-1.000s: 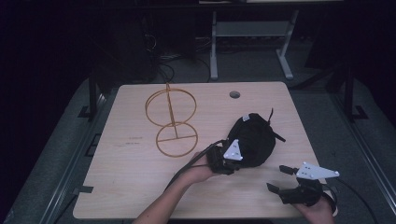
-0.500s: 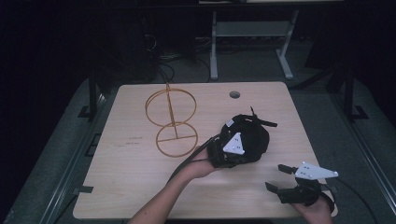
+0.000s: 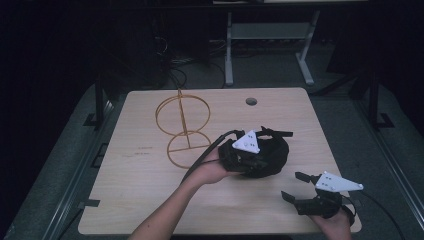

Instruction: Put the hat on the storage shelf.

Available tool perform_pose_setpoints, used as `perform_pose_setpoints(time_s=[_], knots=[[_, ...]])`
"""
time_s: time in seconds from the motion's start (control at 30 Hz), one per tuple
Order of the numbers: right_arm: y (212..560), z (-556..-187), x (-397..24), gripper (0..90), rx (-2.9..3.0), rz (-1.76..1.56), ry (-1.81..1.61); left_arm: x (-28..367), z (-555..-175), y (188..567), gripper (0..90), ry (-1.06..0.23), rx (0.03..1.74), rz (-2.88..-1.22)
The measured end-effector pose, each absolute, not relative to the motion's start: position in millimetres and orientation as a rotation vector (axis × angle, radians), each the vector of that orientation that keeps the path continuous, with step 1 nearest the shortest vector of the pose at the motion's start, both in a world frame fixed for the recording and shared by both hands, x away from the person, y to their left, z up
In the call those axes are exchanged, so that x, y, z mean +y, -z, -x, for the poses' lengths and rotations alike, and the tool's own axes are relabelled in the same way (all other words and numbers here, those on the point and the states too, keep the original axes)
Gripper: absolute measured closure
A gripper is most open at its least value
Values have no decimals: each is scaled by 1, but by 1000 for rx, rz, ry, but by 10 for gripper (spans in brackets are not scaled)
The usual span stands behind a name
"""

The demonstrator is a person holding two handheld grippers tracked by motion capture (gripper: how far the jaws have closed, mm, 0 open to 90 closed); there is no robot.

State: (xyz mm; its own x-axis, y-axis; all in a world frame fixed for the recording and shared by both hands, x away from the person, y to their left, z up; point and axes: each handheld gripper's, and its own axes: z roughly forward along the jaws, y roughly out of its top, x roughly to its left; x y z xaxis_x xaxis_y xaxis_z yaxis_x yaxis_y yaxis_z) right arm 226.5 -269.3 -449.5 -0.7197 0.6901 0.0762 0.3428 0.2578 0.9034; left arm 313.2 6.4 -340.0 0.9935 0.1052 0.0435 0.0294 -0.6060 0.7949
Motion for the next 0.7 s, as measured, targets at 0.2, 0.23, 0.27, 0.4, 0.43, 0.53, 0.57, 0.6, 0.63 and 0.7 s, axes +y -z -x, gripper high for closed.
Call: perform_pose_setpoints(time_s=[0.2,0.23,0.27,0.4,0.43,0.53,0.57,0.6,0.63,0.7], knots=[[445,-227,-269,199,2159,-924,-1478,4,-311,329,823,-65,60,-2207],[444,-227,-269,200,2153,-924,-1481,3,-310,328,823,-60,50,-2207],[444,-227,-269,208,2147,-924,-1488,2,-309,327,823,-56,42,-2208],[442,-228,-268,227,2133,-913,-1485,-2,-306,325,822,-31,17,-2207],[442,-227,-267,236,2132,-915,-1482,-4,-305,325,823,-24,5,-2210],[440,-226,-266,289,2129,-901,-1474,-8,-302,323,823,0,-28,-2212],[440,-226,-266,309,2127,-898,-1471,-10,-301,323,823,8,-31,-2211],[440,-226,-266,309,2127,-898,-1471,-10,-301,323,823,8,-31,-2211],[440,-226,-267,347,2129,-886,-1466,-12,-300,321,823,6,-51,-2222],[440,-225,-268,411,2130,-889,-1476,-14,-300,320,826,9,-58,-2223]])
